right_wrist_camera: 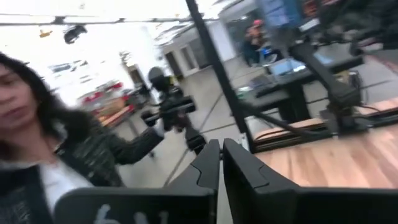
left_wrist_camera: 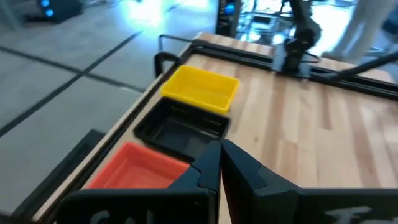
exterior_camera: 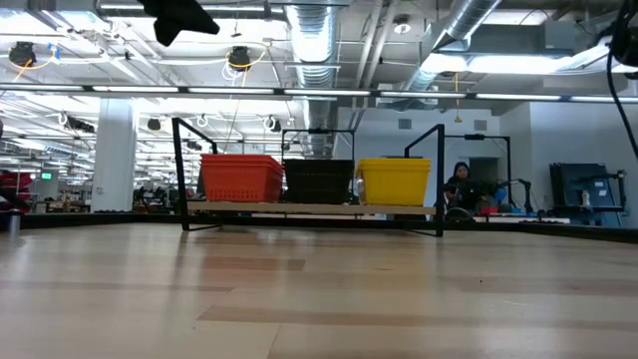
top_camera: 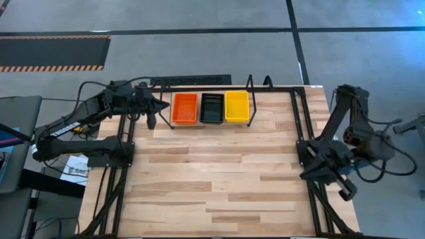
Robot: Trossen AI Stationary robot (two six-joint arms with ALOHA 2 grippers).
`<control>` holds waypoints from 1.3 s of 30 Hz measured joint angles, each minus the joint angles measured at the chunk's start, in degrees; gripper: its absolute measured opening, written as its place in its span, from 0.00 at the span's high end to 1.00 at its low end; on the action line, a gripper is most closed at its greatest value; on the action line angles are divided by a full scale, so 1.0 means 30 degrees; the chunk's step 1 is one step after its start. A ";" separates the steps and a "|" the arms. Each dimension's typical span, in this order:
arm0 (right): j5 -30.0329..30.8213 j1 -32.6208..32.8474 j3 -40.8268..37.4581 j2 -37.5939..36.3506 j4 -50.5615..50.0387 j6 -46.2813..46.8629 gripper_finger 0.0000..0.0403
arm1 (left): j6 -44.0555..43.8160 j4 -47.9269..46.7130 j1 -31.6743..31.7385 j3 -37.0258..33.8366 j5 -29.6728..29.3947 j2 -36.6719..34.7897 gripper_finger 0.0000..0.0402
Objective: Stack baskets on shelf by color
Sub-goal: Return to Home Position
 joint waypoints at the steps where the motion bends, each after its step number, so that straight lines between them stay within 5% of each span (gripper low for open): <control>1: -0.0173 0.0121 0.0003 -0.0173 -0.0303 0.0007 0.89 | -0.0231 -0.0122 0.0000 0.0000 -0.0232 0.0000 1.00; 8: -0.0392 -0.0160 -0.0004 -0.1130 -0.1083 0.0052 0.88 | -0.0207 -0.1028 0.0000 0.0000 -0.1009 0.0000 1.00; 12: -0.6155 -0.2177 0.0003 -0.2668 -0.2697 -0.0788 0.87 | 0.0680 -0.1358 -0.0007 0.0000 -0.0365 0.0000 1.00; 20: -1.7449 -0.9819 -0.0004 -0.4258 -0.5758 -0.2698 0.87 | 0.1428 -0.1280 -0.0015 0.0000 0.0675 0.0000 1.00; 26: -1.8607 -1.5614 -0.0055 -0.4774 -1.0771 -0.2472 0.87 | 0.2337 -0.1168 -0.0016 0.0000 0.1608 0.0007 1.00; 35: -2.4081 -2.2589 -0.0726 -0.4025 -0.9311 -0.7051 0.87 | 0.3100 -0.0378 -0.0015 0.0000 0.1576 0.0007 1.00; 39: -2.9663 -2.5892 -0.2918 -0.2761 -0.4766 -0.7343 0.87 | 0.3143 -0.0303 -0.0015 0.0000 0.1692 0.0007 1.00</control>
